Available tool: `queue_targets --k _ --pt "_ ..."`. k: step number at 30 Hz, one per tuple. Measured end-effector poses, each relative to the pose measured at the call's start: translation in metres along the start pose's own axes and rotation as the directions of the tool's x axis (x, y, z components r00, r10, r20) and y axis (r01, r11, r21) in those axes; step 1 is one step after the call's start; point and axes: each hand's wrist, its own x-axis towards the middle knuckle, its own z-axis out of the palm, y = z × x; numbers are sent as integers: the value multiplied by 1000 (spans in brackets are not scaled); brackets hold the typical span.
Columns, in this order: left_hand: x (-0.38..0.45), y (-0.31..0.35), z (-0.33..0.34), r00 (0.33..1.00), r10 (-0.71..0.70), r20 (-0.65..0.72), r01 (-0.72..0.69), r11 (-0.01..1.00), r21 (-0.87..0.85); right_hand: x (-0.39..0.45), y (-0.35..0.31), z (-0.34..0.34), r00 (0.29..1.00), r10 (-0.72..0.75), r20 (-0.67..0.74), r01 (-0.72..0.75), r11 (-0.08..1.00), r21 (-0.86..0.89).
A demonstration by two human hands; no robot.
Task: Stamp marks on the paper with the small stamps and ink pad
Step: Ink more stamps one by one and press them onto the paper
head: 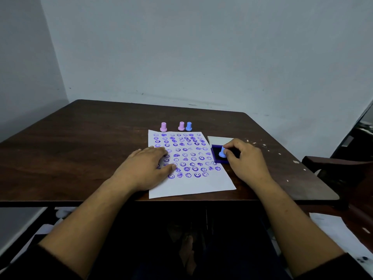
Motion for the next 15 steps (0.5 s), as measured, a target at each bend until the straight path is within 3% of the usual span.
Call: queue_targets --k 5,9,15 --pt "-1 -1 0 1000 -4 0 4 1000 -2 -1 -2 -1 1000 -16 -9 16 1000 13" --pt "-1 -1 1 1000 -5 -18 5 1000 -8 -10 -9 -10 996 10 -84 4 986 165" --pt "0 -2 2 1000 -8 -19 8 1000 -7 -40 -27 -9 998 -45 -35 53 954 296"
